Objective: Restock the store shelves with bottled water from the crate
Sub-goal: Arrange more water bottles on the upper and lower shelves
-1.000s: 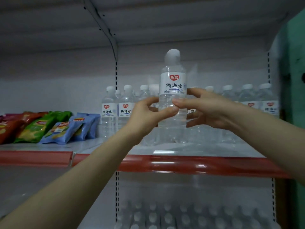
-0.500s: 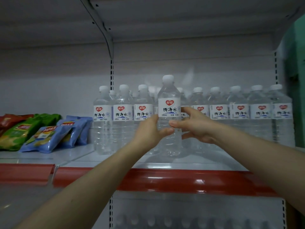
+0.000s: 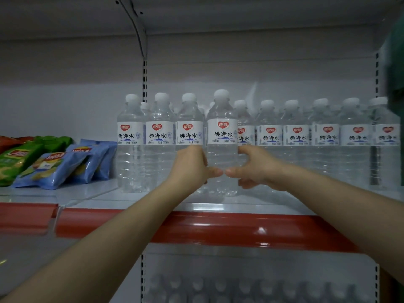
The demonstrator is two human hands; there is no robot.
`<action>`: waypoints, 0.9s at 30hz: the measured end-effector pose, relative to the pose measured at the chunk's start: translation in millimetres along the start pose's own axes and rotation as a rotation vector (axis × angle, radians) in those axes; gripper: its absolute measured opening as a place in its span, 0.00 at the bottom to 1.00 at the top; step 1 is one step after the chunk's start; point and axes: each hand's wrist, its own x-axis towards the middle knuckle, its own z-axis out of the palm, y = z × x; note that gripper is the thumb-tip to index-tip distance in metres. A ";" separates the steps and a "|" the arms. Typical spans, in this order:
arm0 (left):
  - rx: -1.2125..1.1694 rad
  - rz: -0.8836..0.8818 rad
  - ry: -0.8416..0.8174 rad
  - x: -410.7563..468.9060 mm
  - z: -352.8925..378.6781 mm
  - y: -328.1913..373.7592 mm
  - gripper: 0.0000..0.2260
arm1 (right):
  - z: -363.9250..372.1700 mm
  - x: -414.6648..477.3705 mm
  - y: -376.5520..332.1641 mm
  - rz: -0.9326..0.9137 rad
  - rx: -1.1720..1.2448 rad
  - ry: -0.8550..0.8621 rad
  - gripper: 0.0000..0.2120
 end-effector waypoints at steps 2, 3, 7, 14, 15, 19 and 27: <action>-0.004 -0.038 -0.067 2.9 -2.1 -0.6 0.15 | 2.7 -0.6 1.6 0.007 0.001 0.019 0.33; -0.015 -0.054 -0.087 4.7 -2.5 -0.6 0.14 | 3.9 0.0 0.9 0.007 -0.011 0.025 0.32; -0.018 -0.096 -0.101 7.4 0.3 2.0 0.14 | 8.7 5.1 -3.0 0.022 -0.038 0.013 0.21; 0.001 -0.093 -0.072 5.9 3.7 1.8 0.13 | 9.7 8.3 -5.4 0.071 -0.049 -0.001 0.14; 0.001 -0.093 -0.069 5.4 3.8 1.7 0.13 | 10.3 8.6 -5.3 0.079 -0.055 0.001 0.16; -0.013 -0.078 -0.049 4.1 4.7 1.3 0.12 | 11.4 6.6 -5.1 0.105 -0.027 0.018 0.14; -0.032 -0.080 -0.031 3.4 5.6 -2.4 0.13 | 17.1 0.5 -7.4 0.078 -0.123 0.063 0.20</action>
